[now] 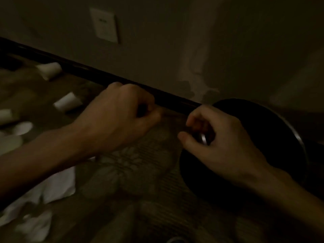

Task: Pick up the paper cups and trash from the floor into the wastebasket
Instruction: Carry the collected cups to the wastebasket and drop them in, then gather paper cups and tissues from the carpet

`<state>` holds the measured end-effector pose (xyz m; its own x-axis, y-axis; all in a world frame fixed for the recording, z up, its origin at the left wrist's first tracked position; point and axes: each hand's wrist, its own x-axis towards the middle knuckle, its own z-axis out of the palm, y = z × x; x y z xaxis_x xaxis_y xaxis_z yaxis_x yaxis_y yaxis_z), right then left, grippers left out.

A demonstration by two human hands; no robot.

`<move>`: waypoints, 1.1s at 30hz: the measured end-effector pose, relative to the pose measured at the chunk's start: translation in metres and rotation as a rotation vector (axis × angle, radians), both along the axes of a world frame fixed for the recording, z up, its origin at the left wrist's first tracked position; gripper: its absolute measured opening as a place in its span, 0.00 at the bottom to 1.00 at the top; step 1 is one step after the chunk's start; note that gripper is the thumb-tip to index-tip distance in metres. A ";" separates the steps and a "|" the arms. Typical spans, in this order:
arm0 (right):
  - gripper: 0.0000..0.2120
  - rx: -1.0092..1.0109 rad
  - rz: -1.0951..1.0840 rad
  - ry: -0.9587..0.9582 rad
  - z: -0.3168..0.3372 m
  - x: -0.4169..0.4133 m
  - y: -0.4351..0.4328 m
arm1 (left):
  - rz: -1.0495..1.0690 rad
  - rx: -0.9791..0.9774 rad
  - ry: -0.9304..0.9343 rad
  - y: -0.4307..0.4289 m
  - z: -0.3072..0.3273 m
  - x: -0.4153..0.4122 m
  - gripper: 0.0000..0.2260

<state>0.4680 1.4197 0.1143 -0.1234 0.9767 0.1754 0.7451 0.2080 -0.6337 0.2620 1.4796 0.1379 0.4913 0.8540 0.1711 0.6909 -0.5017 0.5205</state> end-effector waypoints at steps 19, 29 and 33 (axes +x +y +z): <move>0.09 -0.437 0.787 -0.196 -0.191 -0.261 0.014 | 0.849 -0.482 0.117 -0.160 -0.219 -0.262 0.07; 0.11 -0.936 0.575 0.106 -0.264 -0.325 -0.006 | 0.942 -0.530 -0.082 -0.168 -0.284 -0.262 0.14; 0.11 -1.214 0.333 0.440 -0.258 -0.330 -0.012 | 1.027 -0.537 -0.332 -0.171 -0.289 -0.256 0.08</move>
<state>0.1384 1.4076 -0.1433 -0.5427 0.4756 -0.6923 0.4564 -0.5249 -0.7184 0.0064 1.3087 -0.1516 -0.4599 0.8216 -0.3370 0.4334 0.5389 0.7223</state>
